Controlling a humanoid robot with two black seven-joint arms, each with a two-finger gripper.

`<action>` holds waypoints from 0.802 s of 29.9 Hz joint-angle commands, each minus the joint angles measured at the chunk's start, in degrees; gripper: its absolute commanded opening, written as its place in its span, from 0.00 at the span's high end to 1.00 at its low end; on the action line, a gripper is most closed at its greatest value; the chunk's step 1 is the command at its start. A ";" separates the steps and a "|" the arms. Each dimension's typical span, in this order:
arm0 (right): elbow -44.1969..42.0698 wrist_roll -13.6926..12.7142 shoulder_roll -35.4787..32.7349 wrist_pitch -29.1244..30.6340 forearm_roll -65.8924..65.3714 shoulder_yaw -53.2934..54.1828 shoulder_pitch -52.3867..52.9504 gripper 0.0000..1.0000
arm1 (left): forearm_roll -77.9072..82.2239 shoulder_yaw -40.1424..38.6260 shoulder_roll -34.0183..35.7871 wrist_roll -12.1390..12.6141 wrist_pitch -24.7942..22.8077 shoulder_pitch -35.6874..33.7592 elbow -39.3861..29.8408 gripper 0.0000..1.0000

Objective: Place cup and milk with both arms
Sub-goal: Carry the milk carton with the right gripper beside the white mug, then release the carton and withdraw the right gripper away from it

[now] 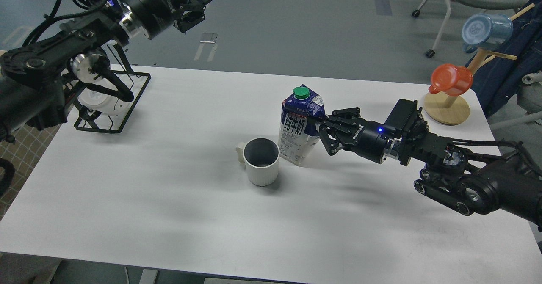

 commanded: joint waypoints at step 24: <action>12.34 0.00 -11.43 0.04 0.95 -0.54 -0.28 0.37 | 0.00 -0.24 0.09 0.00 0.00 0.39 0.01 0.07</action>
